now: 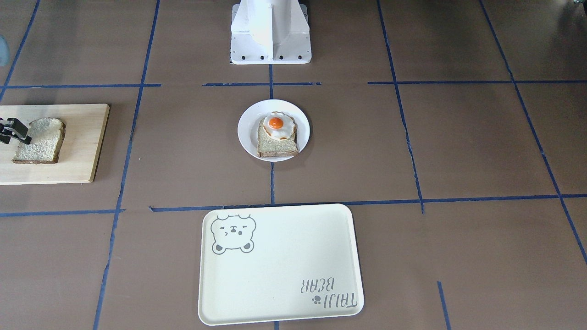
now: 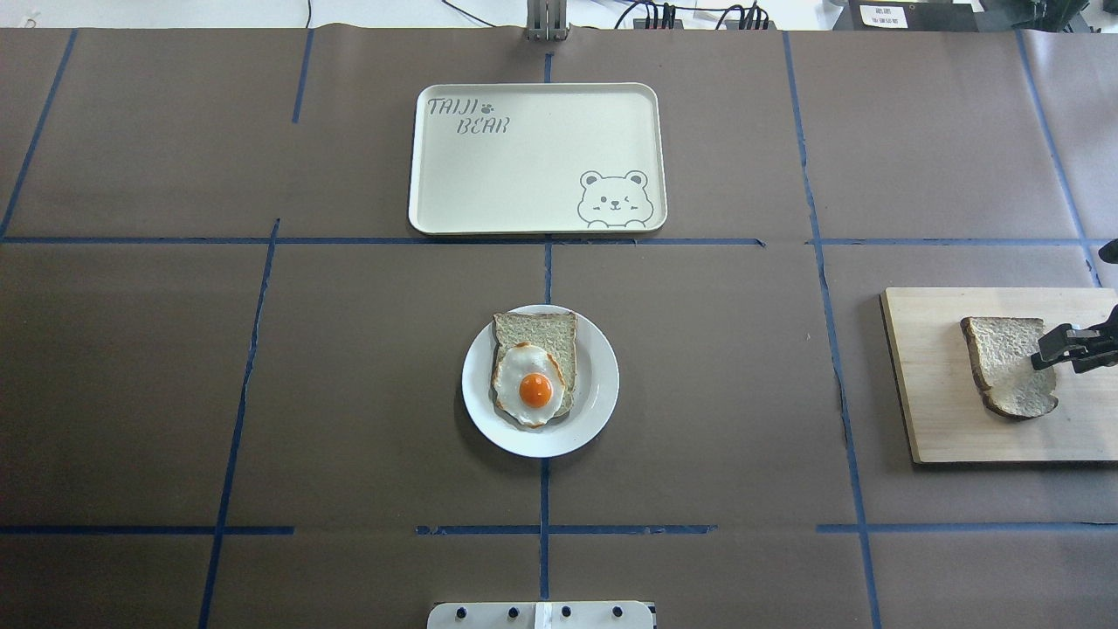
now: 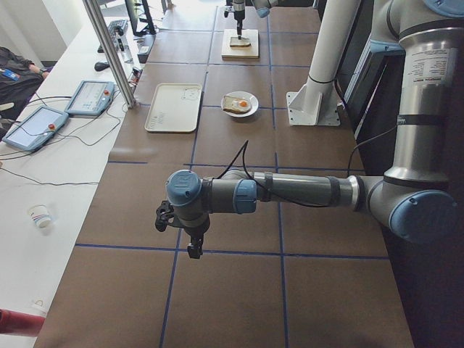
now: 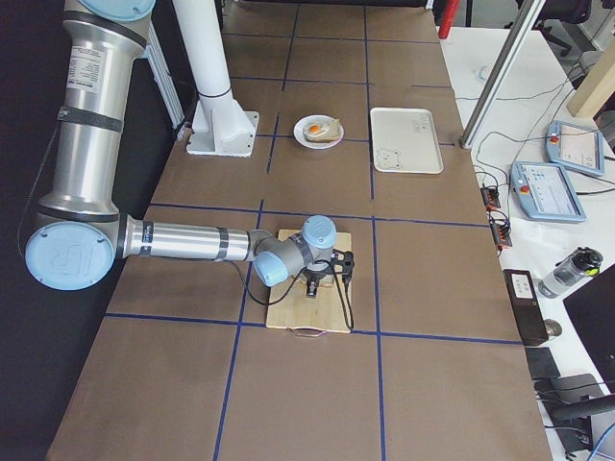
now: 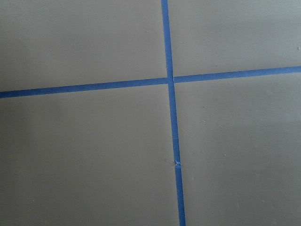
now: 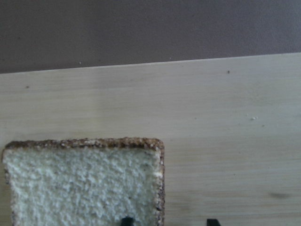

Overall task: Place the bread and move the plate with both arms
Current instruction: 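Lower the right gripper onto the bread slice on the wooden board, then close the right gripper on the bread slice's edge and lift it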

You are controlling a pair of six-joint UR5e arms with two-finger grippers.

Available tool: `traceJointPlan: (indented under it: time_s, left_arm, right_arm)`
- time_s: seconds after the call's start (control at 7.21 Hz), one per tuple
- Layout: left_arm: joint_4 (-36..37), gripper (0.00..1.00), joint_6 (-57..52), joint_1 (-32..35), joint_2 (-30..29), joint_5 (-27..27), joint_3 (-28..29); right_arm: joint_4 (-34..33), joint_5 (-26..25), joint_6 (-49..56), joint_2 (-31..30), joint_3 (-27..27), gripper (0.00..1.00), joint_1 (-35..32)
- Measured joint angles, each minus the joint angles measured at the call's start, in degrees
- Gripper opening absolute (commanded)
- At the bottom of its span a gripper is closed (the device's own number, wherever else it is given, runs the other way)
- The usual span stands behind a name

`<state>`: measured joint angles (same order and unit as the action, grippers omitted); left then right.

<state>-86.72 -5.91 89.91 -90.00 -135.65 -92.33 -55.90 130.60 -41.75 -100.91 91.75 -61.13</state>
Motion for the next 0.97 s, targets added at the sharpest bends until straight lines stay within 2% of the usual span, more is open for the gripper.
traceJointPlan:
  time_s: [0.28, 0.42, 0.55, 0.69, 0.97]
  left_arm:
    - [-0.3, 1.00, 0.0, 0.0, 0.0, 0.0, 0.1]
    - [-0.4, 1.00, 0.0, 0.0, 0.0, 0.0, 0.1]
    - [-0.4, 1.00, 0.0, 0.0, 0.0, 0.0, 0.1]
    - [-0.4, 1.00, 0.0, 0.0, 0.0, 0.0, 0.1]
    - [-0.5, 1.00, 0.0, 0.0, 0.0, 0.0, 0.1]
  right_arm:
    - [0.0, 0.0, 0.0, 0.0, 0.0, 0.60, 0.2]
    - [0.0, 0.0, 0.0, 0.0, 0.0, 0.52, 0.3]
    - [0.0, 0.0, 0.0, 0.0, 0.0, 0.37, 0.3]
    - [0.0, 0.0, 0.0, 0.0, 0.0, 0.28, 0.3]
    - [0.0, 0.0, 0.0, -0.1, -0.1, 0.04, 0.3]
